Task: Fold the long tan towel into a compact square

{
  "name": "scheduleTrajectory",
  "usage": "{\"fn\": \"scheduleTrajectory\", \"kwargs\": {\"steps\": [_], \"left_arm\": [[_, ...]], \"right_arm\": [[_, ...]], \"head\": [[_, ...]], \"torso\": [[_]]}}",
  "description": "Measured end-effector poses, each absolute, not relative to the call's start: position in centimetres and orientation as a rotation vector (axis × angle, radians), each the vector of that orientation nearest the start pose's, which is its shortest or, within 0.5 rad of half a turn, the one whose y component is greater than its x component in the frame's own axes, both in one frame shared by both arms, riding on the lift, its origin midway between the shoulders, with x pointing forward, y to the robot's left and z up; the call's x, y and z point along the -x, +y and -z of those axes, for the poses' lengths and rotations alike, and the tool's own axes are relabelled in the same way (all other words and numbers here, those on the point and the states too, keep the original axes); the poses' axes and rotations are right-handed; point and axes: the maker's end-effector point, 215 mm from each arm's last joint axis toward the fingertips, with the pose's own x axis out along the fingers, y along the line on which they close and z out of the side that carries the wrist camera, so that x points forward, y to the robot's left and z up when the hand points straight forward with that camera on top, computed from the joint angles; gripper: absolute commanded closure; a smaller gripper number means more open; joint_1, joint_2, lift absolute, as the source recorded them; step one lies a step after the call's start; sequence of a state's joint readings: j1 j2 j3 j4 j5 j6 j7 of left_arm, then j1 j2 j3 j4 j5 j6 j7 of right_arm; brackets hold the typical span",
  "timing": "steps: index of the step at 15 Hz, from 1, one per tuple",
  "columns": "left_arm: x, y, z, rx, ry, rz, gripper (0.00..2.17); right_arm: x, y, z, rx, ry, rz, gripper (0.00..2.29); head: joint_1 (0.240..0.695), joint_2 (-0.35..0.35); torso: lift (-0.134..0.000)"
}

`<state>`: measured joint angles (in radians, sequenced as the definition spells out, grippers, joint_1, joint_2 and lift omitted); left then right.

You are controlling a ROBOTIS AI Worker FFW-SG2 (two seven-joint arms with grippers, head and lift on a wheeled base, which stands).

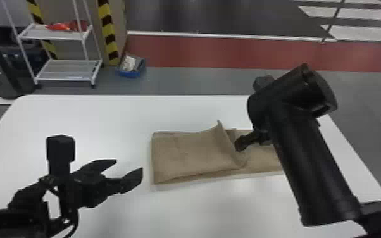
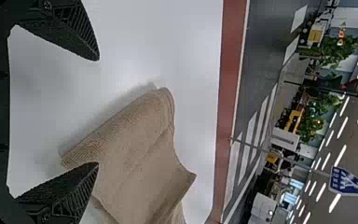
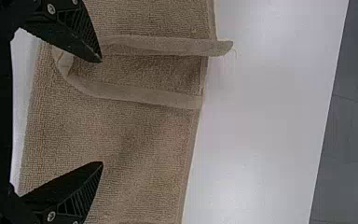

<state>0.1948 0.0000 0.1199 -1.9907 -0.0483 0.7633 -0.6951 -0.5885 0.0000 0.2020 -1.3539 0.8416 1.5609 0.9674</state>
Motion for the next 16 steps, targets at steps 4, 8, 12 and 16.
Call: {"fn": "scheduleTrajectory", "kwargs": {"steps": [4,8,12,16], "left_arm": [[-46.9,16.3,42.4,0.156,0.525,0.534,0.09],[-47.0,16.4,42.5,0.157,0.524,0.533,0.09],[-47.1,16.4,42.6,0.157,0.521,0.532,0.09],[-47.2,16.8,42.5,0.159,0.514,0.527,0.09]], "right_arm": [[-56.0,-21.6,41.1,0.100,1.168,-0.218,0.10],[-56.9,-21.6,39.6,0.065,1.122,-0.222,0.10],[-57.0,-21.2,40.5,0.123,1.144,-0.209,0.10],[-56.0,-20.2,42.6,0.157,1.201,-0.229,0.10]], "head": [[0.695,-0.058],[0.695,-0.056],[0.695,-0.051],[0.695,-0.037]], "torso": [[-0.124],[-0.124],[-0.124],[-0.124]]}}
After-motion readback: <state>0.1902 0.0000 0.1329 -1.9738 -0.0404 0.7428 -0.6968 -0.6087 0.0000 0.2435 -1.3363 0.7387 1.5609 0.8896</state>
